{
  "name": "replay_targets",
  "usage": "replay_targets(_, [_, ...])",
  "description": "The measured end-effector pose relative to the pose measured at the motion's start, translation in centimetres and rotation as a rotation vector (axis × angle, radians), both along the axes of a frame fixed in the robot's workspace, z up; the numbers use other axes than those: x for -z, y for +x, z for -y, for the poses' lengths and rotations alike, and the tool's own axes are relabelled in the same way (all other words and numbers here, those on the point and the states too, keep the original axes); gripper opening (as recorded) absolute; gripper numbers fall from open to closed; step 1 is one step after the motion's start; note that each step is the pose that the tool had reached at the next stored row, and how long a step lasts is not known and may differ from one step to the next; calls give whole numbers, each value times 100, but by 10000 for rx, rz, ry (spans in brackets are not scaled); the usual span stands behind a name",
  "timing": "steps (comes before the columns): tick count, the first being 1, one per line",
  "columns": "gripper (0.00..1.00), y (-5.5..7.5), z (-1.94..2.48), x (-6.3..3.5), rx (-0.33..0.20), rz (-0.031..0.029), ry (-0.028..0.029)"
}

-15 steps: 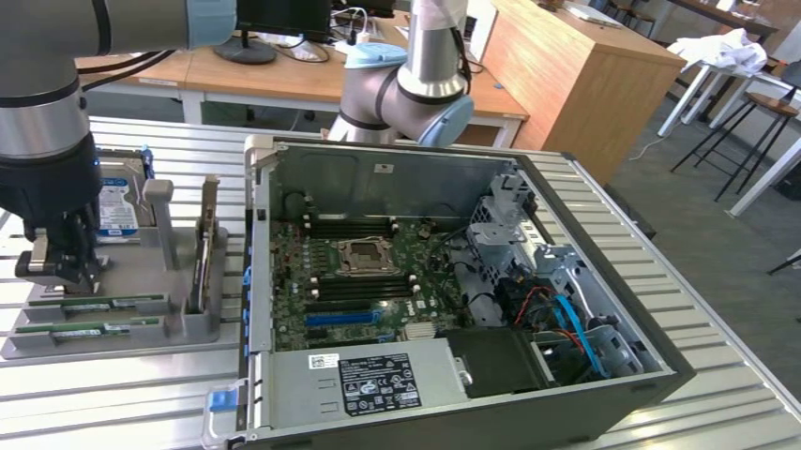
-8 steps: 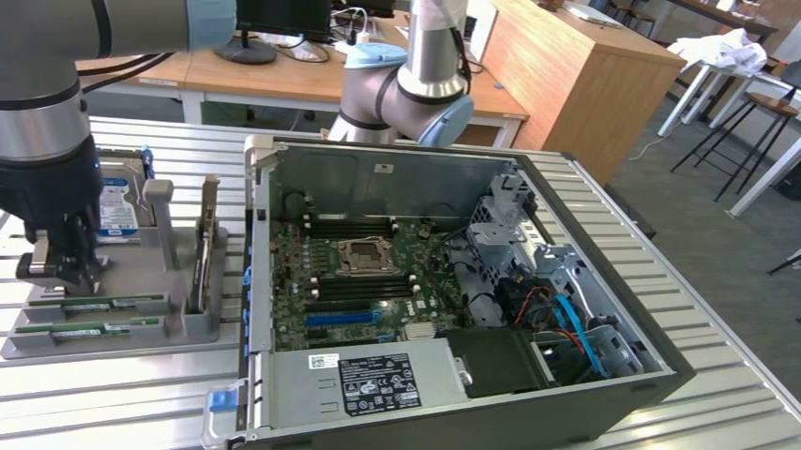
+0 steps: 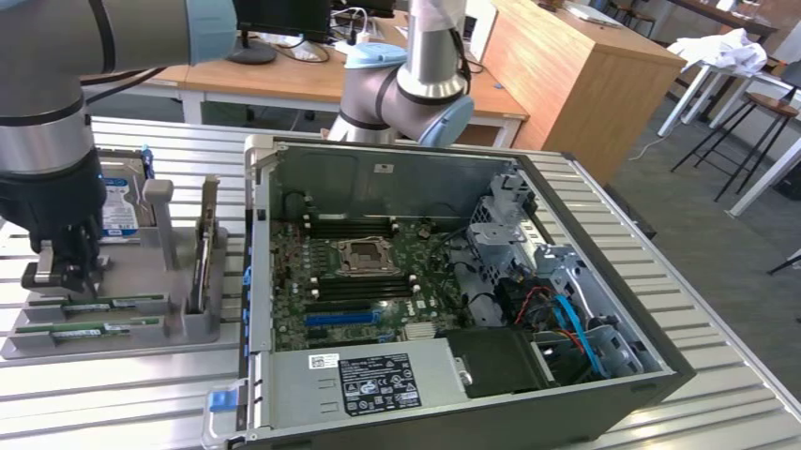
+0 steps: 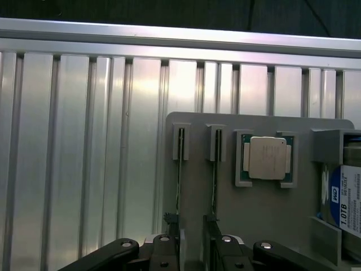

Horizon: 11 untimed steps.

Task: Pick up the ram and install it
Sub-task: 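Pick up the ram and move it above insertion slot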

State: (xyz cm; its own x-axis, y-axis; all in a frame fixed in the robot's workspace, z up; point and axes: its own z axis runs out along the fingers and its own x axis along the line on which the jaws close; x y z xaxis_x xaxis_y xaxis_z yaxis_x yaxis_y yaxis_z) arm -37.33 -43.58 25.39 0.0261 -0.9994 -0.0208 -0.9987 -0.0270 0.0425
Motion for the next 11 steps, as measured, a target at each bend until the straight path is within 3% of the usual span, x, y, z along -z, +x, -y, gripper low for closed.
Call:
replay_targets(10, [31,0,0,131,0,0,0])
replay_targets(11, [31,0,3,235,0,0,0])
